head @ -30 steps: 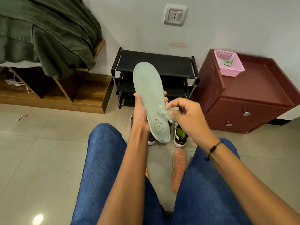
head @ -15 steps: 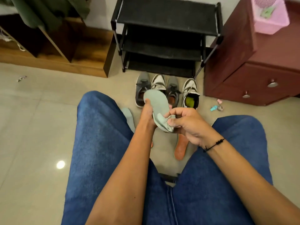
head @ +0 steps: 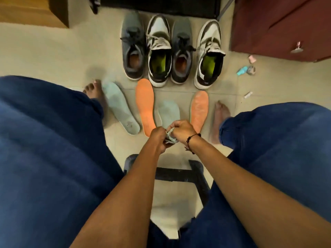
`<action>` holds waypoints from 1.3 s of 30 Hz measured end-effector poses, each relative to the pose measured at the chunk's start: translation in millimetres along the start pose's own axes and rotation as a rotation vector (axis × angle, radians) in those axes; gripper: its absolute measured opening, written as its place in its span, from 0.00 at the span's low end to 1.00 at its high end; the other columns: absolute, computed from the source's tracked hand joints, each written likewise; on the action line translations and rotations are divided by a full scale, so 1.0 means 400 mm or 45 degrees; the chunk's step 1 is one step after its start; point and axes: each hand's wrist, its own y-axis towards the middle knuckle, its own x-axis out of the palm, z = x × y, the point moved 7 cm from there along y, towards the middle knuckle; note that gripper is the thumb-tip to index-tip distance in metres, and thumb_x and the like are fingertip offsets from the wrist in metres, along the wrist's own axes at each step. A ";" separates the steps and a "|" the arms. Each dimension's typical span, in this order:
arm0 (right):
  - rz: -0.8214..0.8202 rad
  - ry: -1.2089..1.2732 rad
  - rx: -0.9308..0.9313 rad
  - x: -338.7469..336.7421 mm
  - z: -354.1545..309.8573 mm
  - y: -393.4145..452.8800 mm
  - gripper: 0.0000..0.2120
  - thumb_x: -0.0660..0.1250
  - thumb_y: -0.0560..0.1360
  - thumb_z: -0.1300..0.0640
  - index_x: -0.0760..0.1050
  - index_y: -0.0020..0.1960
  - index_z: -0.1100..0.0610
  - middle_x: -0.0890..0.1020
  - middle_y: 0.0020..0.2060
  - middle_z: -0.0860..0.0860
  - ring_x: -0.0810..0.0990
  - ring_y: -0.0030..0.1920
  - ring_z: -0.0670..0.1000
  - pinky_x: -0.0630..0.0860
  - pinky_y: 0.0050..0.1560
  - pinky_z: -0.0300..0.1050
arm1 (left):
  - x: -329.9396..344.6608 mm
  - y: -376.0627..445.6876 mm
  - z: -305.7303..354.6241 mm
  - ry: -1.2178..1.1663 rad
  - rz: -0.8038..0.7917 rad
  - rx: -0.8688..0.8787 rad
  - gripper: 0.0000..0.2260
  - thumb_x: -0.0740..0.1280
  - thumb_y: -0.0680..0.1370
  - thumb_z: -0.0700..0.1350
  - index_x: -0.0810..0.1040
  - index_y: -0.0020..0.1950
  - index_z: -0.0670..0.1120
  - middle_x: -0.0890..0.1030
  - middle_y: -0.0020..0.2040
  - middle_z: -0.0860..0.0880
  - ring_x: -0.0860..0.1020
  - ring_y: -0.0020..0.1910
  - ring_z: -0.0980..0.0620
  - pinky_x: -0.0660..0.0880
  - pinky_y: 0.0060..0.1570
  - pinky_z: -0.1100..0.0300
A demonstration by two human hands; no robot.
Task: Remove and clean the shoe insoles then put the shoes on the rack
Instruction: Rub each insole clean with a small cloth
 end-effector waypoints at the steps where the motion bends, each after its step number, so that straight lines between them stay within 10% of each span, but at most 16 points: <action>1: 0.000 -0.008 0.013 0.004 0.014 0.027 0.18 0.59 0.68 0.73 0.74 0.28 0.53 0.76 0.30 0.46 0.76 0.41 0.50 0.73 0.43 0.41 | -0.001 0.022 0.003 0.049 0.013 0.007 0.12 0.49 0.77 0.32 0.72 0.47 0.39 0.75 0.41 0.41 0.75 0.39 0.44 0.76 0.38 0.51; 13: 0.088 0.181 0.203 0.053 0.154 0.257 0.12 0.61 0.68 0.73 0.77 0.39 0.58 0.79 0.50 0.56 0.78 0.50 0.53 0.78 0.38 0.36 | 0.013 0.244 0.034 0.327 -0.021 0.013 0.23 0.65 0.74 0.31 0.72 0.67 0.48 0.79 0.51 0.43 0.78 0.36 0.52 0.77 0.28 0.65; 18: 0.050 0.125 0.283 0.080 0.197 0.305 0.10 0.67 0.69 0.69 0.77 0.40 0.54 0.79 0.45 0.51 0.77 0.48 0.49 0.70 0.44 0.34 | -0.003 0.317 0.034 0.487 0.075 0.028 0.26 0.69 0.72 0.32 0.71 0.69 0.46 0.79 0.59 0.42 0.79 0.54 0.44 0.77 0.56 0.53; 24: 0.130 0.237 0.307 0.078 0.221 0.352 0.15 0.62 0.68 0.71 0.76 0.35 0.52 0.81 0.42 0.52 0.80 0.46 0.54 0.78 0.43 0.41 | -0.007 0.329 0.079 0.744 0.334 0.161 0.18 0.59 0.75 0.32 0.70 0.65 0.33 0.75 0.56 0.34 0.73 0.42 0.46 0.70 0.37 0.58; 28: 0.400 0.291 0.259 -0.023 0.214 0.397 0.15 0.58 0.73 0.70 0.77 0.53 0.58 0.78 0.49 0.52 0.76 0.50 0.51 0.71 0.45 0.30 | 0.067 0.319 0.132 0.811 0.350 0.356 0.17 0.57 0.73 0.34 0.72 0.61 0.32 0.74 0.61 0.34 0.72 0.60 0.34 0.72 0.58 0.44; 32: 0.670 0.097 0.295 -0.172 0.253 0.458 0.11 0.62 0.76 0.62 0.78 0.57 0.60 0.77 0.56 0.58 0.74 0.58 0.56 0.62 0.53 0.34 | 0.203 0.332 0.146 0.793 0.114 0.399 0.07 0.59 0.69 0.36 0.69 0.31 0.43 0.69 0.31 0.47 0.65 0.32 0.45 0.62 0.31 0.58; 39: 0.775 -0.234 0.190 -0.367 0.379 0.561 0.21 0.53 0.77 0.49 0.70 0.66 0.58 0.74 0.61 0.58 0.71 0.62 0.58 0.63 0.63 0.47 | 0.356 0.402 0.134 0.846 0.010 0.300 0.09 0.60 0.76 0.38 0.77 0.53 0.39 0.70 0.35 0.48 0.66 0.32 0.54 0.61 0.28 0.62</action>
